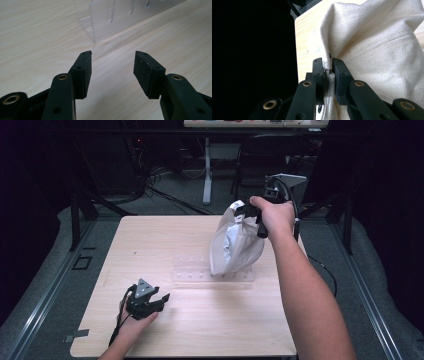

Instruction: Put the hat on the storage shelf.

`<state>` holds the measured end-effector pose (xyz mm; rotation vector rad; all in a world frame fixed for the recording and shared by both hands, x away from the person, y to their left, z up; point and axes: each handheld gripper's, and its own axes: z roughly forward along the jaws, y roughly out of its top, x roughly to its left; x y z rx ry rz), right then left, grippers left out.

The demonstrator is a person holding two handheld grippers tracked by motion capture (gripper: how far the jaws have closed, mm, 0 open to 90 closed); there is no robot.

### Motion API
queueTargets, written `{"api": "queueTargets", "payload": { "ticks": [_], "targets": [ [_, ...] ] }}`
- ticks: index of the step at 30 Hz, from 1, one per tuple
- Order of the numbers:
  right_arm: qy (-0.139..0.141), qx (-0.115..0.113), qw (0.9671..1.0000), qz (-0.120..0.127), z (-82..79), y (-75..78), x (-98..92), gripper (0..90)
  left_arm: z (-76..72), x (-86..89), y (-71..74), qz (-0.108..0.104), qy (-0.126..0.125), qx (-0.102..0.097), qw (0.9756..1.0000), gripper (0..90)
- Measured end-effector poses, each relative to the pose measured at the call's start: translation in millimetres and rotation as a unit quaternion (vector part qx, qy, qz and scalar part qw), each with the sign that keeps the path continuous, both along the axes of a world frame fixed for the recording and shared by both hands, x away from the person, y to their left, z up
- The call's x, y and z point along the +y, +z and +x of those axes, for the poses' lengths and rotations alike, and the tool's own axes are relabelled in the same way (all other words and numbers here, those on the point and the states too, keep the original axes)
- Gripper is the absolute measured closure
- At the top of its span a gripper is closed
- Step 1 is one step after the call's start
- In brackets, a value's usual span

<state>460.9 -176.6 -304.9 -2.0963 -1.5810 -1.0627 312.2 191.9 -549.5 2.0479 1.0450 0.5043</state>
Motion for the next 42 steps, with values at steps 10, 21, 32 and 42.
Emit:
{"api": "queueTargets", "payload": {
  "ticks": [10, 21, 32, 42],
  "targets": [
    [0.006, -0.001, 1.0000, 0.002, -1.0, -1.0, -1.2, 81.2, 9.8, -59.8, 26.7, -0.017, -0.053, -0.033, 0.9979, 48.4],
    [0.023, -0.003, 0.9997, 0.003, -3.8, 1.5, 3.6, 81.1, 20.2, -119.5, 40.1, -0.022, -0.095, -0.035, 0.9946, 47.5],
    [0.028, -0.004, 0.9996, 0.003, -5.4, 2.1, 4.6, 81.0, 31.2, -142.6, 38.2, 0.003, -0.094, -0.040, 0.9948, 48.8],
    [0.032, -0.003, 0.9995, -0.002, -6.3, 1.1, 5.8, 81.1, 38.6, -145.0, 32.2, 0.037, -0.077, -0.036, 0.9957, 75.3]
  ]
}}
